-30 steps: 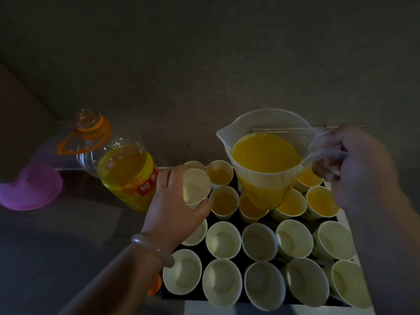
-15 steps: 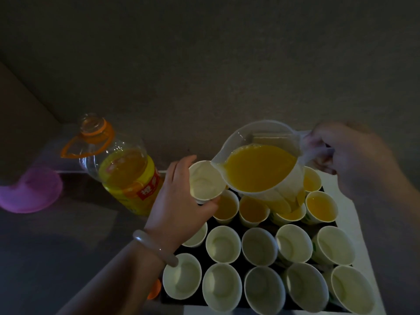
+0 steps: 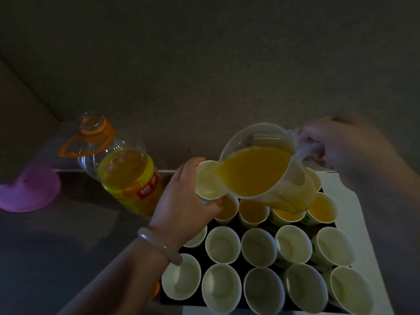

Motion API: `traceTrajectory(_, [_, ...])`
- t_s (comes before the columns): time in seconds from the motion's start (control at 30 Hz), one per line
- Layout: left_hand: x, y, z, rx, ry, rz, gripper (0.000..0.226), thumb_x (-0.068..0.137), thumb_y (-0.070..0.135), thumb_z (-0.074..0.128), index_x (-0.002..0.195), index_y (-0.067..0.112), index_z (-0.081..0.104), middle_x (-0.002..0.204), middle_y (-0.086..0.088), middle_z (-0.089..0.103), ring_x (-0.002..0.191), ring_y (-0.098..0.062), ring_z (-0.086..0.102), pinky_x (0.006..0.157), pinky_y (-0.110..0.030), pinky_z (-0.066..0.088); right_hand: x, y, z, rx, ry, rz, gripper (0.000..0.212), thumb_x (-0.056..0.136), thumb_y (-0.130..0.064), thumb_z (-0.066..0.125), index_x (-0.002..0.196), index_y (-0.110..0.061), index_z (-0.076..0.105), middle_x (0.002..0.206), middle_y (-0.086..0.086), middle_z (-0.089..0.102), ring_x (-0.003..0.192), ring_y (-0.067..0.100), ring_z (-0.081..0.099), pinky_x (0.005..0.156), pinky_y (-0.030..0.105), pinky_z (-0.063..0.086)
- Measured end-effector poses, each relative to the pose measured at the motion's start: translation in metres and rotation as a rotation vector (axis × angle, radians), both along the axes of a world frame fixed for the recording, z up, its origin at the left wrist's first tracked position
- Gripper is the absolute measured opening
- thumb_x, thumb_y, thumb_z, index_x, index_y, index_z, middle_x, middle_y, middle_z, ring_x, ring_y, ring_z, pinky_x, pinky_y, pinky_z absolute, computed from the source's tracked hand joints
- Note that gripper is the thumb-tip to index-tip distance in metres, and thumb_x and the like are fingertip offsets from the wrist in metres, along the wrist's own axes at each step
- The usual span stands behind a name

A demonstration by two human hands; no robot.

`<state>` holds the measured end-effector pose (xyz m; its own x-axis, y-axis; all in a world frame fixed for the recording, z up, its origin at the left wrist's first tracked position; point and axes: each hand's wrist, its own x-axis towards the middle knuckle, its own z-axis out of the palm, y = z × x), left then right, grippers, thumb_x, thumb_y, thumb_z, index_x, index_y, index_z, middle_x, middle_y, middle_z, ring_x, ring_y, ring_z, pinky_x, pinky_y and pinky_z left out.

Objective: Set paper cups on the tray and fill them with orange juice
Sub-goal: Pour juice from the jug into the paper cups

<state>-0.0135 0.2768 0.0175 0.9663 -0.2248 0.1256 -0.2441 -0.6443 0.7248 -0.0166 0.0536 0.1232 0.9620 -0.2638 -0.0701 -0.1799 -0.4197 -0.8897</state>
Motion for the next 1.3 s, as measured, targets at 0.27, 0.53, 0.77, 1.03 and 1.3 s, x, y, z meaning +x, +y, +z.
traceTrajectory(0.27, [0.002,0.0,-0.003,-0.004,0.027,0.0,0.07,0.067,0.042,0.077,0.124,0.04,0.037,0.115,0.016,0.05,0.101,-0.004,0.052,0.078,-0.023,0.047,0.004,0.001,0.005,-0.089,0.047,0.116,0.024,0.054,-0.03,0.052,0.04,-0.011,0.048,0.046,0.003,0.03,0.039,0.013,0.025,0.047,0.032,0.021])
traceTrajectory(0.53, [0.006,0.001,-0.006,-0.014,0.049,-0.008,0.074,0.065,0.05,0.075,0.128,0.038,0.036,0.116,0.016,0.05,0.102,-0.004,0.052,0.08,-0.026,0.049,0.011,0.006,0.009,-0.148,0.087,0.116,0.02,0.053,-0.031,0.054,0.041,-0.016,0.049,0.051,0.006,0.032,0.045,0.015,0.028,0.052,0.039,0.022])
traceTrajectory(0.77, [0.008,0.001,-0.005,-0.024,0.057,-0.022,0.071,0.066,0.045,0.076,0.124,0.042,0.035,0.113,0.018,0.049,0.099,-0.001,0.051,0.077,-0.018,0.045,0.012,0.008,0.011,-0.193,0.07,0.145,0.021,0.053,-0.03,0.053,0.041,-0.016,0.045,0.05,0.006,0.027,0.05,0.022,0.025,0.054,0.041,0.026])
traceTrajectory(1.03, [0.008,-0.001,-0.002,-0.042,0.065,-0.024,0.067,0.067,0.047,0.075,0.12,0.043,0.035,0.105,0.022,0.048,0.093,0.007,0.05,0.069,-0.011,0.04,0.013,0.008,0.013,-0.253,0.07,0.122,0.024,0.061,-0.026,0.056,0.044,-0.017,0.044,0.053,0.007,0.028,0.052,0.021,0.026,0.054,0.04,0.026])
traceTrajectory(1.3, [0.009,0.0,-0.003,-0.037,0.073,-0.017,0.071,0.066,0.045,0.076,0.124,0.04,0.035,0.109,0.02,0.047,0.093,0.009,0.049,0.069,-0.009,0.038,0.014,0.009,0.015,-0.242,0.085,0.114,0.017,0.056,-0.031,0.055,0.049,-0.016,0.051,0.057,0.008,0.029,0.055,0.024,0.028,0.054,0.043,0.028])
